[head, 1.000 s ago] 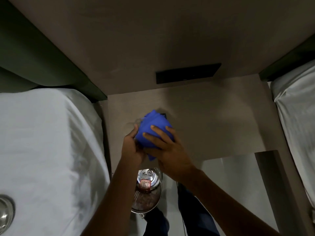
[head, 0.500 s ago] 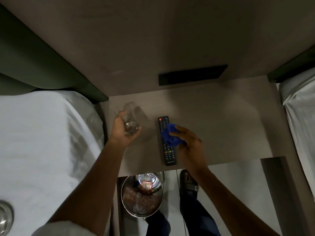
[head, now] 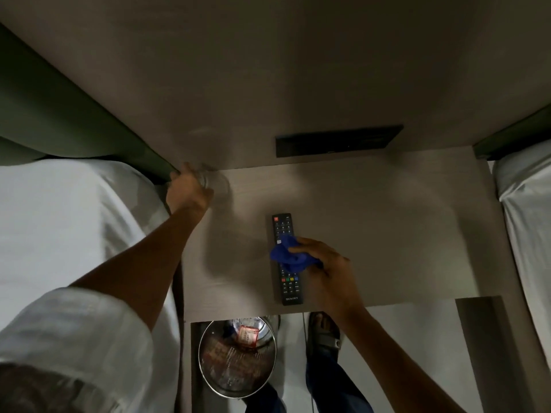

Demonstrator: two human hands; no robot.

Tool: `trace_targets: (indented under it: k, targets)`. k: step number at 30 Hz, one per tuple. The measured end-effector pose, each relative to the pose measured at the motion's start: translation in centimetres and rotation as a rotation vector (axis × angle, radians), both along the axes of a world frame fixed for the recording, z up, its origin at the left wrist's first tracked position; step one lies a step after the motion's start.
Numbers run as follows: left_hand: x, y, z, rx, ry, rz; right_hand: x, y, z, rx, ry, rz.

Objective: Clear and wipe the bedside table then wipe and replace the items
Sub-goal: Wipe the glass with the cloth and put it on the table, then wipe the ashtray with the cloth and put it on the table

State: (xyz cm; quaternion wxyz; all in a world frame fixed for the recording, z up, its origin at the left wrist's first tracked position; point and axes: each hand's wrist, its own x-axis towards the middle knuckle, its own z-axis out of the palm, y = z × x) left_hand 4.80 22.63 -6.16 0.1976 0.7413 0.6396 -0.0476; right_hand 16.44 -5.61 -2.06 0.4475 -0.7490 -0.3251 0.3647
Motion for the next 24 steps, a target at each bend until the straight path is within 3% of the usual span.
trace_targets:
  k: [5, 9, 13, 16, 21, 24]
  targets:
    - [0.7, -0.3, -0.4, 0.043, -0.001, -0.067, 0.5, -0.2, 0.8, -0.047, 0.013, -0.007]
    - [-0.2, -2.5, 1.0, -0.004, -0.068, 0.029, 0.2, -0.7, 1.2, -0.082, 0.096, -0.067]
    - [-4.8, -6.9, 3.0, 0.162, -0.189, -0.057, -0.7, -0.5, 2.1, -0.054, 0.399, -0.340]
    - [-10.1, -9.0, 5.1, 0.232, -0.177, -0.078, -2.1, 0.3, 3.1, -0.019, 0.685, -0.464]
    - [-19.3, -9.8, 8.3, 0.320, -0.102, 0.014, -5.5, 2.3, 4.6, 0.103, 0.808, -0.276]
    - [-26.9, -10.6, 10.3, 0.367, 0.012, 0.175, -8.6, 3.3, 6.0, 0.124, 0.835, -0.179]
